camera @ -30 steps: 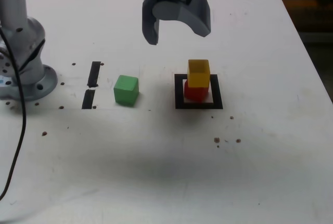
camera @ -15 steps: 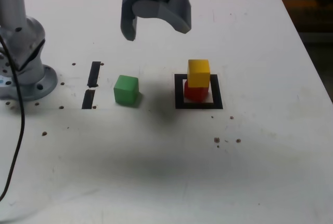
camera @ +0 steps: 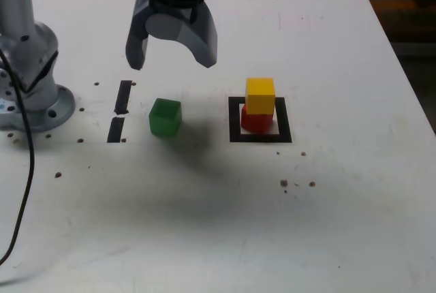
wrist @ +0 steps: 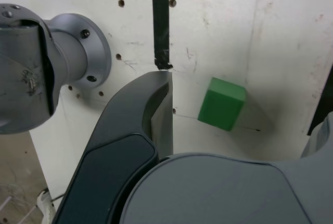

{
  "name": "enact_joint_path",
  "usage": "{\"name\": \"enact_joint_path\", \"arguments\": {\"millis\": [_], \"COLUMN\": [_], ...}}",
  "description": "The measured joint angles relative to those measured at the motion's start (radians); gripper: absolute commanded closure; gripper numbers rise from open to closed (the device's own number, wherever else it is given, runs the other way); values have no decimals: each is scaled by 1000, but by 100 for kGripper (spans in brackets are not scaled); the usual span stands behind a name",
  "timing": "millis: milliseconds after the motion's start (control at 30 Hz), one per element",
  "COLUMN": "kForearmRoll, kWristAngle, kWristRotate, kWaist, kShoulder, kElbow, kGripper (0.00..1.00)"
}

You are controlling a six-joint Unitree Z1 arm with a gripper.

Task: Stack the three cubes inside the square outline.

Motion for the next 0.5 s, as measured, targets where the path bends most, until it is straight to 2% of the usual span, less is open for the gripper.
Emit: {"name": "enact_joint_path", "arguments": {"millis": [233, 500], "kForearmRoll": [-75, -278], "kWristAngle": [-7, -51], "kWristRotate": [19, 82], "kWaist": [0, -25], "kShoulder": [2, 14], "kElbow": [82, 195], "kGripper": [6, 7]}}
